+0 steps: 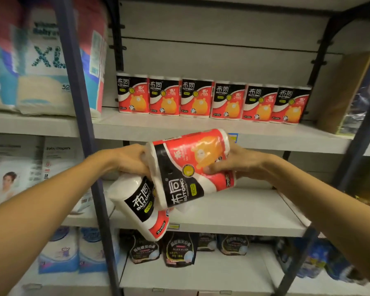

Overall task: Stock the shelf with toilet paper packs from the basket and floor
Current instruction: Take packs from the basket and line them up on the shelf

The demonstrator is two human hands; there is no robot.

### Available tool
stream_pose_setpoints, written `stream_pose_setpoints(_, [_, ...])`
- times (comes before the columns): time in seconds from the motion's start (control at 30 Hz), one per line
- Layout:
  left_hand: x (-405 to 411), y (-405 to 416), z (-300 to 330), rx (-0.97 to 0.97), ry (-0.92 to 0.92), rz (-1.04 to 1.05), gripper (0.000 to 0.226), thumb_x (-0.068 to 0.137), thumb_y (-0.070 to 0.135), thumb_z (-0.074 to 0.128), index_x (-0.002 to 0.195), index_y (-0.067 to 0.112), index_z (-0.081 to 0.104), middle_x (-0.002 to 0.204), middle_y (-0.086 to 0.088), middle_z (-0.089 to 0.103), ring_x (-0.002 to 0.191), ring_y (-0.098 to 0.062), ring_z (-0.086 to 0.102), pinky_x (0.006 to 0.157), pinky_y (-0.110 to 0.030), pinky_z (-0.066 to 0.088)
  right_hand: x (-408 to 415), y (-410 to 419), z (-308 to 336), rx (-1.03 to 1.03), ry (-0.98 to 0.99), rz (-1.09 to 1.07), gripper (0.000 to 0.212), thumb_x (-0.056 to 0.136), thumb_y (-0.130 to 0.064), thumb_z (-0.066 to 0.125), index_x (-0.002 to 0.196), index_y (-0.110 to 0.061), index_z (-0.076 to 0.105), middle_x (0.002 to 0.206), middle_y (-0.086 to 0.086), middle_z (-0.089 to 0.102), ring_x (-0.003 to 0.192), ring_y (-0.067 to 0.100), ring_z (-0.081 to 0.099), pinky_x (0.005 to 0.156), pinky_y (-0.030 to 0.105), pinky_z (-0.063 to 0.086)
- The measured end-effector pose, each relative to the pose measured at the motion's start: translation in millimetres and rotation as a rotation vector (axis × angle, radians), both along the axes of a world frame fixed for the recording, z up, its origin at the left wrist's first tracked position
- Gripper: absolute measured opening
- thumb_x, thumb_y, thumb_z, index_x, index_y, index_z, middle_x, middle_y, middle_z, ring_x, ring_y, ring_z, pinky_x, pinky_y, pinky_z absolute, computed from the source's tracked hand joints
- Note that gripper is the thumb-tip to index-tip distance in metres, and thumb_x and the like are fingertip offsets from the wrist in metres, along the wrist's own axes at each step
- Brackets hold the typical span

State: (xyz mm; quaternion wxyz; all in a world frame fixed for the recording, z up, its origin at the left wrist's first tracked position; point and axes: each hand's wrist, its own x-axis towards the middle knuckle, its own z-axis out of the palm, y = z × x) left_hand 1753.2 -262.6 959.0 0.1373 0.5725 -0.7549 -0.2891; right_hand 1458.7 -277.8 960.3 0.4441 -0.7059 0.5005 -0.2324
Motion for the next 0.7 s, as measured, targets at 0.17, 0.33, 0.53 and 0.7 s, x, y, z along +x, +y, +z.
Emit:
stream_pose_setpoints(0.17, [-3, -3, 4, -0.044, -0.065, -0.014, 0.049, 0.068, 0.030, 0.082, 0.112, 0.033, 0.061, 0.104, 0.007, 0.069, 0.095, -0.013, 0.067, 0.085, -0.037, 0.057, -4, 15, 1, -0.115, -0.049, 0.039, 0.081, 0.063, -0.032, 0.089, 0.131, -0.033, 0.044, 0.116, -0.002, 0.067, 0.103, 0.021, 0.069, 0.083, 0.049, 0.058])
stream_pose_setpoints(0.33, [-24, -12, 10, -0.054, -0.022, -0.005, 0.033, 0.067, 0.023, 0.079, 0.095, 0.031, 0.063, 0.092, 0.002, 0.071, 0.081, -0.014, 0.070, 0.071, -0.033, 0.059, -28, 24, 8, -0.281, -0.147, -0.045, 0.078, 0.062, -0.016, 0.089, 0.125, -0.021, 0.044, 0.113, 0.002, 0.066, 0.099, 0.019, 0.070, 0.076, 0.038, 0.061])
stream_pose_setpoints(0.53, [-71, -25, 41, -0.048, 0.270, -0.008, 0.054, 0.075, 0.014, 0.075, 0.117, 0.041, 0.052, 0.099, -0.009, 0.071, 0.074, -0.028, 0.073, 0.066, -0.040, 0.059, -83, 19, 21, -0.315, -0.243, -0.191, 0.051, 0.071, -0.005, 0.082, 0.105, -0.033, 0.055, 0.094, -0.007, 0.072, 0.084, 0.007, 0.072, 0.062, 0.026, 0.058])
stream_pose_setpoints(0.7, [-112, -46, 72, -0.108, 0.505, 0.061, 0.053, 0.067, 0.021, 0.080, 0.107, 0.043, 0.053, 0.090, -0.010, 0.069, 0.061, -0.022, 0.071, 0.053, -0.030, 0.055, -136, -22, 26, -0.262, -0.540, -0.306, 0.082, 0.062, -0.021, 0.088, 0.132, -0.025, 0.046, 0.119, 0.009, 0.066, 0.099, 0.029, 0.070, 0.077, 0.051, 0.058])
